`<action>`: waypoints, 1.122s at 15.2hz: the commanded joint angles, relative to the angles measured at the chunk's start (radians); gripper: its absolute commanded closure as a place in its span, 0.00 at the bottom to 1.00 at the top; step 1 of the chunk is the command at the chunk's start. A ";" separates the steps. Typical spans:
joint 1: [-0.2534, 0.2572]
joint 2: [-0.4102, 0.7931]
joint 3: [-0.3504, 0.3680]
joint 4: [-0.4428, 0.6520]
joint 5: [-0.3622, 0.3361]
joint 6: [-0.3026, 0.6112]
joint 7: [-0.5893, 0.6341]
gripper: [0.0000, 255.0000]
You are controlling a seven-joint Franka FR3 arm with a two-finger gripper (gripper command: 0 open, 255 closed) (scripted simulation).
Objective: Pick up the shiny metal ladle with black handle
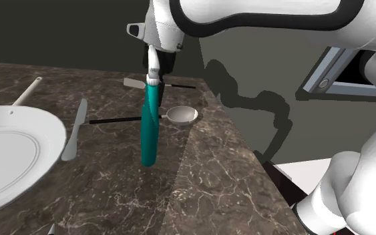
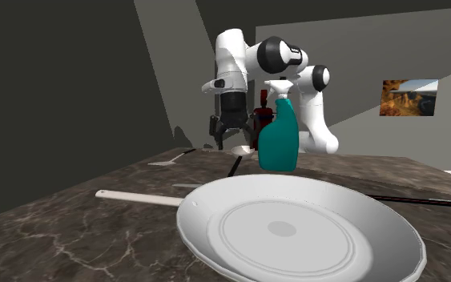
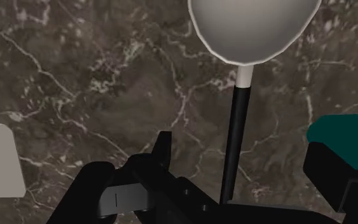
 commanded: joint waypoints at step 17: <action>0.012 0.027 0.009 -0.066 0.003 0.092 -0.028 1.00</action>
